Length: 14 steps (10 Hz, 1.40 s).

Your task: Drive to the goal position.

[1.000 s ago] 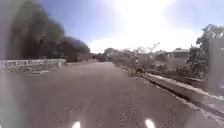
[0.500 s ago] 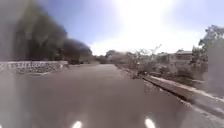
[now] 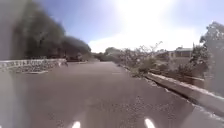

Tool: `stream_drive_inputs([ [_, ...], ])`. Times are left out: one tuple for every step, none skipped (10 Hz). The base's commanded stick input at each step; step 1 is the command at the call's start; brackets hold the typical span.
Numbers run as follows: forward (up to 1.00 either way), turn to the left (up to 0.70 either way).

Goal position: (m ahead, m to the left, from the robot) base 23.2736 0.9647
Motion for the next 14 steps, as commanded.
stream_drive_inputs([
  [0.5,0.0],
  [0.5,0.0],
  [0.5,0.0],
  [0.5,0.0],
  [0.5,0.0],
  [0.5,0.0],
  [0.5,0.0],
  [0.5,0.0],
  [0.5,-0.33],
  [0.5,-0.41],
  [0.5,-0.49],
  [0.5,-0.33],
  [0.5,-0.13],
  [0.5,0.0],
])
